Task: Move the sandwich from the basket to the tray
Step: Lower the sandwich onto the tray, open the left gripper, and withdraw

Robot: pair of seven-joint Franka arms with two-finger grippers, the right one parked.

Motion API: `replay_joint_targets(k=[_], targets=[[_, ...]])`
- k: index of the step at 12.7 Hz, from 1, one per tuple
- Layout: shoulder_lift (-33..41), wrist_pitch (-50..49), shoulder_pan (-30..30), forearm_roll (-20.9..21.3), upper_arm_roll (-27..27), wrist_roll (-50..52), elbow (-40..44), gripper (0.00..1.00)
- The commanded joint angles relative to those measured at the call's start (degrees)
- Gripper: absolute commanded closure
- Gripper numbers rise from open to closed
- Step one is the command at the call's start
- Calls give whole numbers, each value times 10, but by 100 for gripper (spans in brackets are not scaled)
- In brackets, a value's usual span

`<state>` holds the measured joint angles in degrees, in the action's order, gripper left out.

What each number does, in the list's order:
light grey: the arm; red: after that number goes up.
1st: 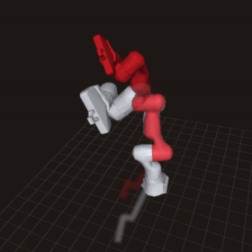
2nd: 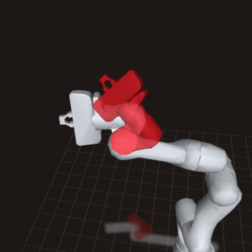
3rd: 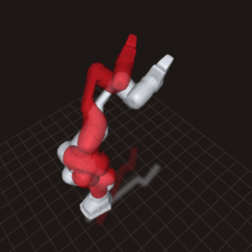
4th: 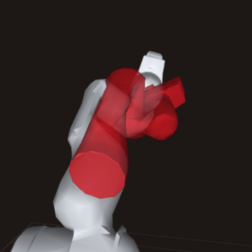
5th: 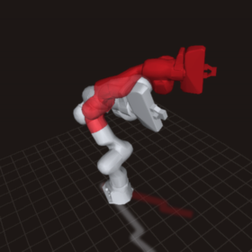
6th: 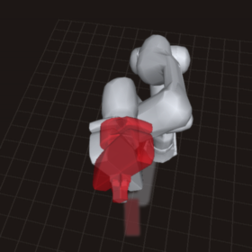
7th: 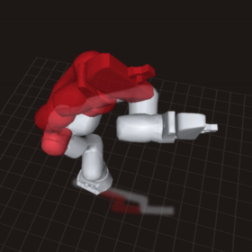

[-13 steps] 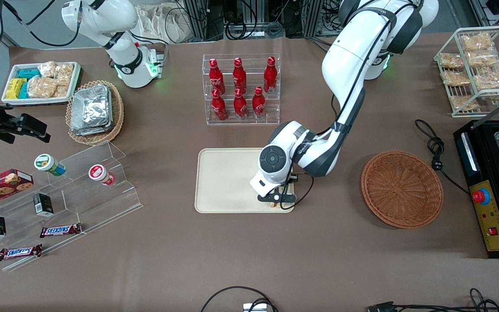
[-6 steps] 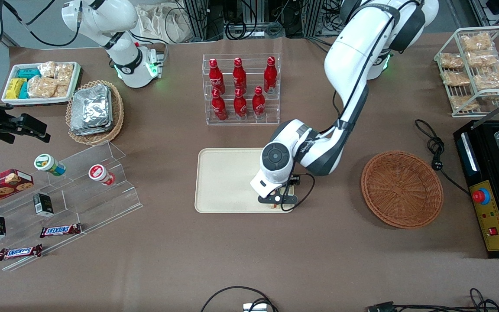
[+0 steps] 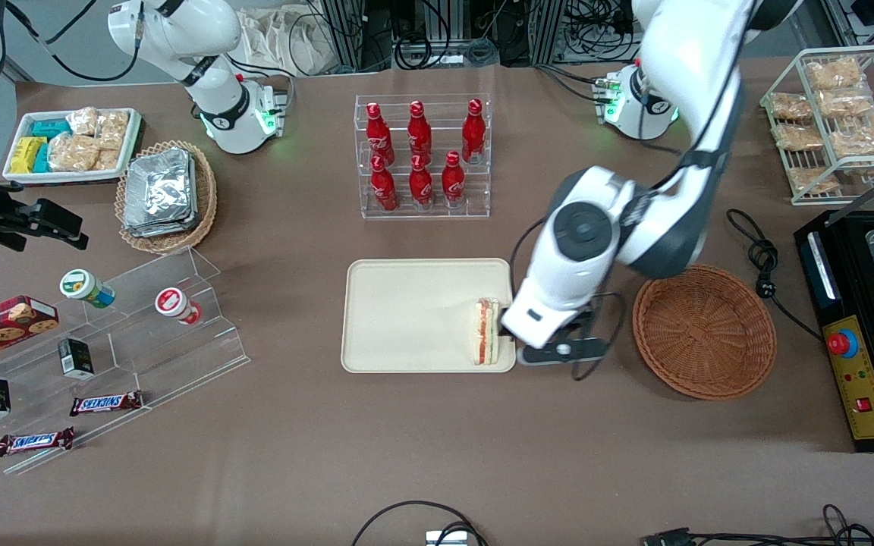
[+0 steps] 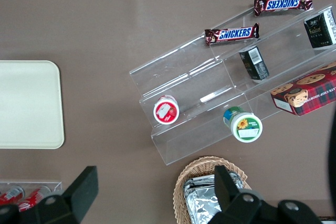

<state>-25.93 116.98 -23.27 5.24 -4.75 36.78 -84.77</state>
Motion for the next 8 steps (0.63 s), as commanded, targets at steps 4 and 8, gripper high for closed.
replay_joint_targets(k=[4, 8], targets=[[190, -90, 139, -44, -4, -171, -113, 0], [275, -187, 210, -38, -4, -264, -135, 0]])
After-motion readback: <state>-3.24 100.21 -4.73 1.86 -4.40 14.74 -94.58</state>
